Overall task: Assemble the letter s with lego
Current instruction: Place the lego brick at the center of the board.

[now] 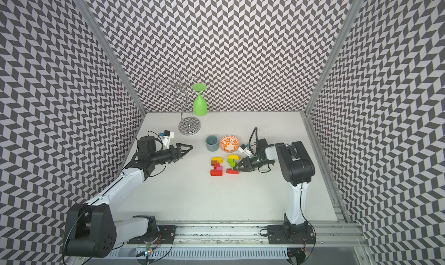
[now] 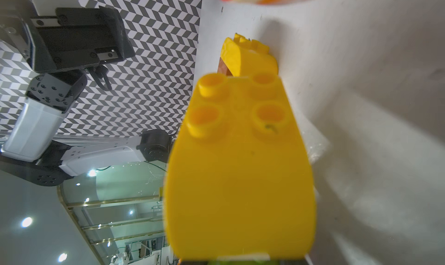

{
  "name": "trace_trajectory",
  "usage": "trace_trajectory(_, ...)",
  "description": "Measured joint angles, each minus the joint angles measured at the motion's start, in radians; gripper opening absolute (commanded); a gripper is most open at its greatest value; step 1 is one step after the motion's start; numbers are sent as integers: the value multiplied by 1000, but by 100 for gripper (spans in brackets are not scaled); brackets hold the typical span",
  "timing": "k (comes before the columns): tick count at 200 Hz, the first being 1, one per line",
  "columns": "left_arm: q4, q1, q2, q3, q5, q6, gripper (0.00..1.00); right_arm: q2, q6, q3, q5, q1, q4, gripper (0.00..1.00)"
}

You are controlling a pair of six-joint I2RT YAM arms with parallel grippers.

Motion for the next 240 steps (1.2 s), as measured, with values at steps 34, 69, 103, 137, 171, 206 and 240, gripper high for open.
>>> trace_trajectory(34, -1, 1, 0, 3, 0, 0, 80, 19, -3, 7, -22, -2, -26, 28)
trace_trajectory(69, -4, 1, 0, 9, 0, 0, 80, 35, 0, 18, -34, -8, -42, 37)
trace_trajectory(103, -7, 5, 0, 17, 0, 4, 81, 51, 10, 28, -26, -14, -48, 43)
trace_trajectory(137, -8, 7, 0, 17, -1, 8, 81, 51, 21, 30, -32, -16, -47, 56)
trace_trajectory(171, -16, 14, -11, 17, -1, 15, 81, 17, 60, 40, -96, -19, -77, 99)
trace_trajectory(206, -40, 26, -26, 19, -9, 27, 81, -17, 108, 25, -36, -23, -48, 99)
trace_trajectory(240, -85, 36, -34, 48, -39, 65, 98, -131, 199, -61, 104, -27, 31, 99)
